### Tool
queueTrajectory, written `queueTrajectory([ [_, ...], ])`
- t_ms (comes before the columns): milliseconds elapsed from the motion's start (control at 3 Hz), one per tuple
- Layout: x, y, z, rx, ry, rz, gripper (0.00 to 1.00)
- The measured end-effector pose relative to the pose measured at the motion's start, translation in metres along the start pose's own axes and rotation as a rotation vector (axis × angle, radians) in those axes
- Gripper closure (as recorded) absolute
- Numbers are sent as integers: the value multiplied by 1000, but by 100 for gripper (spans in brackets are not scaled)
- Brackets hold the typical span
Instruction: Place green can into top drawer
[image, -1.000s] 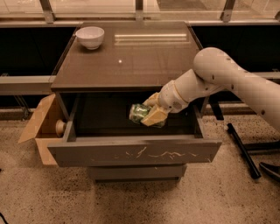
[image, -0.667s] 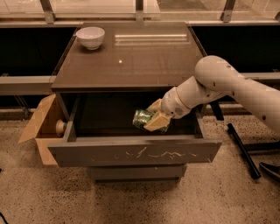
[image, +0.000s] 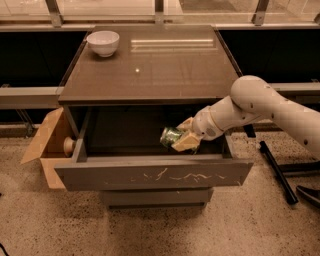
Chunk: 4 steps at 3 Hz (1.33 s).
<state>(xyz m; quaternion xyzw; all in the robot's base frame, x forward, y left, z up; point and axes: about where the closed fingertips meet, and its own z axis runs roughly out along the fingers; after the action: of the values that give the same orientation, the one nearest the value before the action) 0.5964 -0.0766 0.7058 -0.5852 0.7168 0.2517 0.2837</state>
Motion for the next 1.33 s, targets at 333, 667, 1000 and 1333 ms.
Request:
queueTrajectory([
  [333, 16, -18, 0, 27, -12, 35, 36],
  [667, 26, -31, 4, 31, -22, 59, 12],
  [1000, 25, -38, 1, 38, -31, 55, 0],
  [1333, 13, -38, -20, 80, -56, 23, 0],
])
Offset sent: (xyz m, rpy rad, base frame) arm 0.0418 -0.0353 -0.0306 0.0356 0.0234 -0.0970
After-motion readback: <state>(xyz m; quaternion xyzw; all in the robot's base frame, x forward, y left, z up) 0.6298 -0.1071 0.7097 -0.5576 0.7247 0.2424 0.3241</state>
